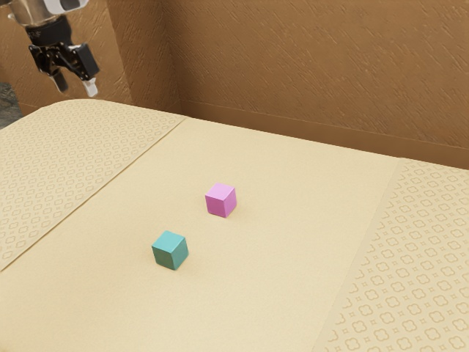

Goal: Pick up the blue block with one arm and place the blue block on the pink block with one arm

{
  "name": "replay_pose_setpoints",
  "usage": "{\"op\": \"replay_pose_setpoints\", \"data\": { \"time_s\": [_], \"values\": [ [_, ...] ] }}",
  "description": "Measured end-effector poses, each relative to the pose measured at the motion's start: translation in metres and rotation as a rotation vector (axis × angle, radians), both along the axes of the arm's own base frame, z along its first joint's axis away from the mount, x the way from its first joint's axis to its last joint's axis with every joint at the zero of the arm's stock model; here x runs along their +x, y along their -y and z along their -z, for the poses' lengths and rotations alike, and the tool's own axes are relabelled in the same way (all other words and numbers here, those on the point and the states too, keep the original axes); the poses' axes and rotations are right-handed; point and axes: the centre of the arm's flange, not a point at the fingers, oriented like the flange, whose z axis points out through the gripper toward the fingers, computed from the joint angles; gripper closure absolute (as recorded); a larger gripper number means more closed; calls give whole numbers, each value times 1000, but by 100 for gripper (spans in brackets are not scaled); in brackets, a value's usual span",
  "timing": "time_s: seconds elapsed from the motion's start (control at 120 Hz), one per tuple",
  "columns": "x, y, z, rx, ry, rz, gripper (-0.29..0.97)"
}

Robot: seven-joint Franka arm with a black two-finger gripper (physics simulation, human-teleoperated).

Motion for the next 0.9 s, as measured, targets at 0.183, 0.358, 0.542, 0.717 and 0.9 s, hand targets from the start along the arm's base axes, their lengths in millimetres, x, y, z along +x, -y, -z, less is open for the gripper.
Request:
{"op": "replay_pose_setpoints", "data": {
  "time_s": [0.183, 0.358, 0.542, 0.717, 0.9],
  "values": [
    [46, 40, 76, 42, -107, 91, 3],
    [49, 91, 203, 32, -205, 157, 3],
    [61, 92, 287, -20, -226, 71, 3],
    [74, 105, 343, -38, -224, 28, 3],
    [21, 119, 386, -48, -210, 16, 3]
  ]
}}
